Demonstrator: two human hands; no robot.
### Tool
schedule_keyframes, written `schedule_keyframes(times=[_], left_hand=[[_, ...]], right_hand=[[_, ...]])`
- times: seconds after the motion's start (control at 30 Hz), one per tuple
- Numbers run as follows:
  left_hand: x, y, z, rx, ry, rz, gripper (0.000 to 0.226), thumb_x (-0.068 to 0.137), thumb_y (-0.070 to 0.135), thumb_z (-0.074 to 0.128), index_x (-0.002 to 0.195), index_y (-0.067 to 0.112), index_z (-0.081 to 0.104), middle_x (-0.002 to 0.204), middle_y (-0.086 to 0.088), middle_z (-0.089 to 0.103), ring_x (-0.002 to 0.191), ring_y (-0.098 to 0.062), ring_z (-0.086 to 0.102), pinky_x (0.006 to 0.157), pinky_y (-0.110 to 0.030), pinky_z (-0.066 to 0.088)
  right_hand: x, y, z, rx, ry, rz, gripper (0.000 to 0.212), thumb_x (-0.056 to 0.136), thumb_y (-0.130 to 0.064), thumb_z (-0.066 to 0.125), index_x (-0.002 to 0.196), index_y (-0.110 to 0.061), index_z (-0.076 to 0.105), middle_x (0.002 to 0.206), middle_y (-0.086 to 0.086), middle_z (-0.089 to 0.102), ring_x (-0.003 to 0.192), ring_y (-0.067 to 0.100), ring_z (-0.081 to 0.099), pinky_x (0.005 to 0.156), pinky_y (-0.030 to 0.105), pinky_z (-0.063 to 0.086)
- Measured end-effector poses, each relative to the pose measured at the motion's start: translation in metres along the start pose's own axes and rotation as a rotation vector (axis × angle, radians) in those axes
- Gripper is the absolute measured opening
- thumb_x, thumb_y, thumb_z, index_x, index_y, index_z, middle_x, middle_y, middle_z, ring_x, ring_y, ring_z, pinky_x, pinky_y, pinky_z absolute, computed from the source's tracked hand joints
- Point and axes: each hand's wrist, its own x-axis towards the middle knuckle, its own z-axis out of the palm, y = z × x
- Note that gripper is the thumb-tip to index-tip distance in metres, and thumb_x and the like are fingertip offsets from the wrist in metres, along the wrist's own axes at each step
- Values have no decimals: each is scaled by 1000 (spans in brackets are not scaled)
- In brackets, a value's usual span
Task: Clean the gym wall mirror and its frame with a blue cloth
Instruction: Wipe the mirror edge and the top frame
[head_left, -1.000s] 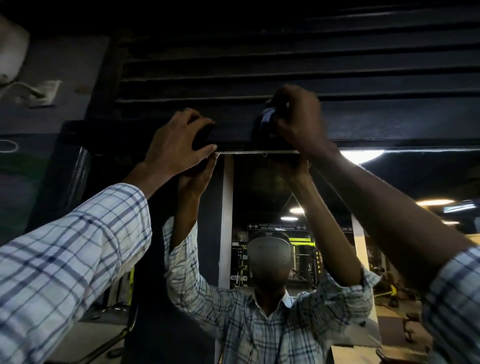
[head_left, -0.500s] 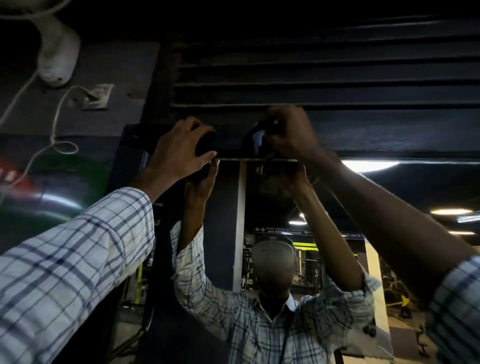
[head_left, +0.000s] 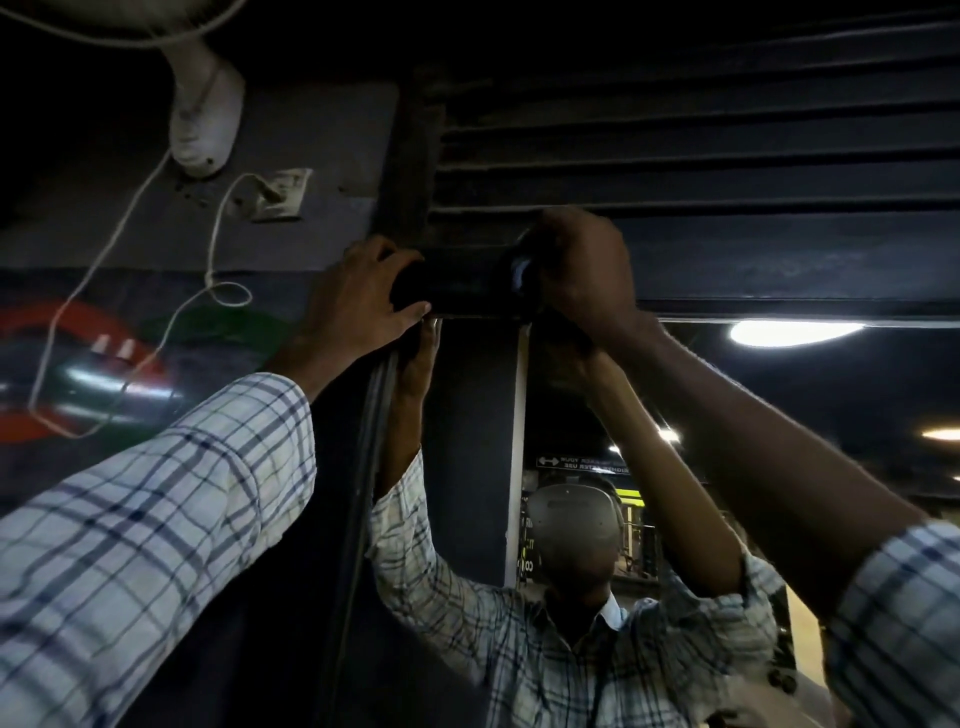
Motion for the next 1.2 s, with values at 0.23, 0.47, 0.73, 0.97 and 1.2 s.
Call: schedule_keyframes(times=[0.23, 0.47, 0.73, 0.97, 1.2], left_hand=[[-12, -41, -6, -13, 13, -61, 60, 85, 49, 79, 134, 18, 63, 126, -14, 58, 116, -38, 57, 88, -47, 51], [-23, -63, -12, -52, -43, -61, 75, 83, 67, 64, 139, 18, 61, 133, -13, 58, 120, -35, 57, 95, -42, 47], [-41, -84, -5, -115, -27, -81, 87, 79, 77, 50, 143, 18, 58, 128, -16, 61, 116, -36, 61, 98, -42, 50], [-60, -100, -3, -108, -88, -173, 91, 76, 82, 49, 137, 16, 60, 131, -14, 60, 121, -32, 58, 98, -41, 50], [-70, -99, -2, -118, -72, -200, 88, 73, 79, 45, 126, 11, 65, 125, -15, 63, 111, -34, 62, 90, -46, 52]], right_hand=[[14, -34, 39, -53, 55, -7, 29, 89, -22, 76, 113, -8, 70, 114, 10, 70, 103, 25, 67, 87, 42, 56], [38, -64, 71, 32, -109, 18, 27, 80, -28, 78, 105, -17, 75, 103, 6, 76, 96, 29, 71, 80, 47, 58], [53, -93, 113, 49, -160, 17, 33, 78, -36, 77, 104, -17, 74, 106, 8, 75, 99, 33, 70, 82, 46, 57], [64, -115, 141, 94, -255, -32, 25, 80, -26, 77, 104, -21, 80, 109, 3, 78, 103, 26, 72, 87, 37, 58], [48, -121, 145, 107, -280, -69, 24, 76, -20, 74, 99, -22, 80, 103, -1, 78, 95, 21, 73, 80, 39, 60]])
